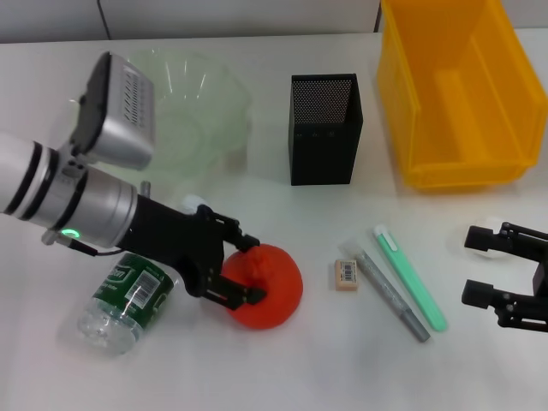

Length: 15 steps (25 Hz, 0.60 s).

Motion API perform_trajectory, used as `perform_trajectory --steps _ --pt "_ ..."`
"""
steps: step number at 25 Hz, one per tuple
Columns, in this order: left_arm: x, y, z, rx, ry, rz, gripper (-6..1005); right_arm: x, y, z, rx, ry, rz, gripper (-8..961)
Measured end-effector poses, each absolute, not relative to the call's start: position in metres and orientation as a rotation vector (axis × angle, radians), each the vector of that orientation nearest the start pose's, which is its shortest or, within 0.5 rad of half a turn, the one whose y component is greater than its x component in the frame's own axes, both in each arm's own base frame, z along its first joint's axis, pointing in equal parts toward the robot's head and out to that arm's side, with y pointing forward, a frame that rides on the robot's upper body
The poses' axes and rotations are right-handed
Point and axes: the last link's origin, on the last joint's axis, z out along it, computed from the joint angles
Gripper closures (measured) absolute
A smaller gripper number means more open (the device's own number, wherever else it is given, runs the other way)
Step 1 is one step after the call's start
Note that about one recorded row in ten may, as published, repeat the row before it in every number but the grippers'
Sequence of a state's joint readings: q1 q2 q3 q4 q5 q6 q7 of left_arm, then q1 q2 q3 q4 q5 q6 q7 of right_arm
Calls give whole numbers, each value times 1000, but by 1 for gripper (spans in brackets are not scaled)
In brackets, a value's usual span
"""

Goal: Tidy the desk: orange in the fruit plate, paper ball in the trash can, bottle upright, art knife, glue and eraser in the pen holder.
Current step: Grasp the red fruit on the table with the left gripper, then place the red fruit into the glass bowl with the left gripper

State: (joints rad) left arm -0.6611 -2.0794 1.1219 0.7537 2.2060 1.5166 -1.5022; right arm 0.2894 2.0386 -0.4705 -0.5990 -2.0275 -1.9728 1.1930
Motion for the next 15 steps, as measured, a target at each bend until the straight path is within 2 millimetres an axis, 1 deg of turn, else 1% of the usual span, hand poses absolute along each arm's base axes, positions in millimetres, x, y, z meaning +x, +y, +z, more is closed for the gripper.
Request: perform_trajectory --steps 3,5,8,15 --pt "-221 334 -50 -3171 -272 -58 216 312 222 35 -2681 644 1041 177" --pt "-220 332 -51 -3166 -282 -105 229 312 222 35 -2681 644 1041 177" --pt "-221 331 -51 -3165 -280 -127 406 312 222 35 -2681 642 1042 179" --pt "-216 330 -48 -3149 -269 -240 564 311 224 35 -2684 634 1043 181"
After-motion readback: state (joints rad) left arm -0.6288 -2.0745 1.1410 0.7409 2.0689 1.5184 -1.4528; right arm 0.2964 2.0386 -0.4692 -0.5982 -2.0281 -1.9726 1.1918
